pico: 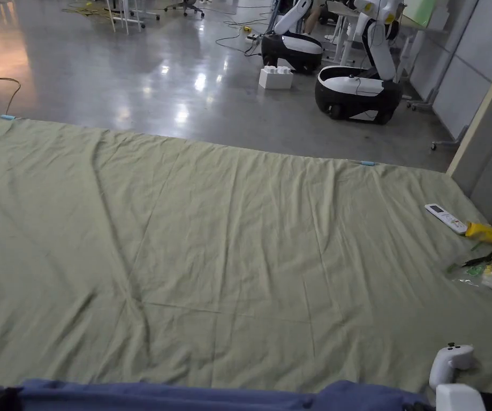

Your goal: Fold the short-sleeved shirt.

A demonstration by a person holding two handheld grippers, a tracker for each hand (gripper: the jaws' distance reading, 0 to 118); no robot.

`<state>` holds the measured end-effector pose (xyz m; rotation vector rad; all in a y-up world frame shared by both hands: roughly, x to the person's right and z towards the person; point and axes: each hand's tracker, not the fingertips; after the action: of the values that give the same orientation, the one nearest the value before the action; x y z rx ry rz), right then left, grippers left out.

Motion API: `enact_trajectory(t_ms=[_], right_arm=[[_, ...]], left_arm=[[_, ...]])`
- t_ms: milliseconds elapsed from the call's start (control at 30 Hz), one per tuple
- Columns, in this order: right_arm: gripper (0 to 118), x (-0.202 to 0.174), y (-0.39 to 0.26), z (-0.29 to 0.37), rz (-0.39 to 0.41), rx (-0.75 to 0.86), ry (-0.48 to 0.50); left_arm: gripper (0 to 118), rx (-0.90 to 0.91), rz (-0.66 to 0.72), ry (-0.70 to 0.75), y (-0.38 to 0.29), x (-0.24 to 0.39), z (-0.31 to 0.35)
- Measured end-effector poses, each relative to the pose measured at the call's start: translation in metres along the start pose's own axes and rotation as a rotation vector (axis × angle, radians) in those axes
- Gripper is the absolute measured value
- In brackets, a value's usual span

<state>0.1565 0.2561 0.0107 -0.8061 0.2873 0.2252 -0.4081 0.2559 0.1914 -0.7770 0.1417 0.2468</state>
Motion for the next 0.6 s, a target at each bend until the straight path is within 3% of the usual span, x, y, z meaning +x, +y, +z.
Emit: enact_trajectory(t_ms=[200, 367, 467, 500, 533, 567, 600], right_arm=[[2, -0.005, -0.036, -0.045, 0.003, -0.108, -0.033], [4, -0.009, -0.046, -0.059, -0.006, -0.12, -0.043], [20, -0.01, -0.041, -0.054, 0.005, -0.108, -0.071], [20, -0.012, -0.037, -0.049, 0.008, -0.103, -0.11], [37, -0.016, -0.032, -0.039, 0.006, -0.079, -0.15], [57, -0.018, -0.027, -0.033, -0.002, -0.041, -0.168], [68, -0.02, -0.021, -0.026, -0.011, 0.004, -0.184]], left_arm=[[5, -0.21, -0.042, 0.045, -0.034, -0.001, -0.042], [6, -0.19, -0.026, 0.055, -0.039, -0.004, -0.064], [13, -0.19, -0.037, 0.054, -0.031, 0.003, -0.055], [13, -0.181, -0.037, 0.05, -0.028, 0.003, -0.052], [20, -0.155, -0.038, 0.048, -0.023, 0.005, -0.048], [35, -0.125, -0.044, 0.048, -0.019, 0.006, -0.045], [48, -0.083, -0.06, 0.056, -0.012, 0.017, -0.037]])
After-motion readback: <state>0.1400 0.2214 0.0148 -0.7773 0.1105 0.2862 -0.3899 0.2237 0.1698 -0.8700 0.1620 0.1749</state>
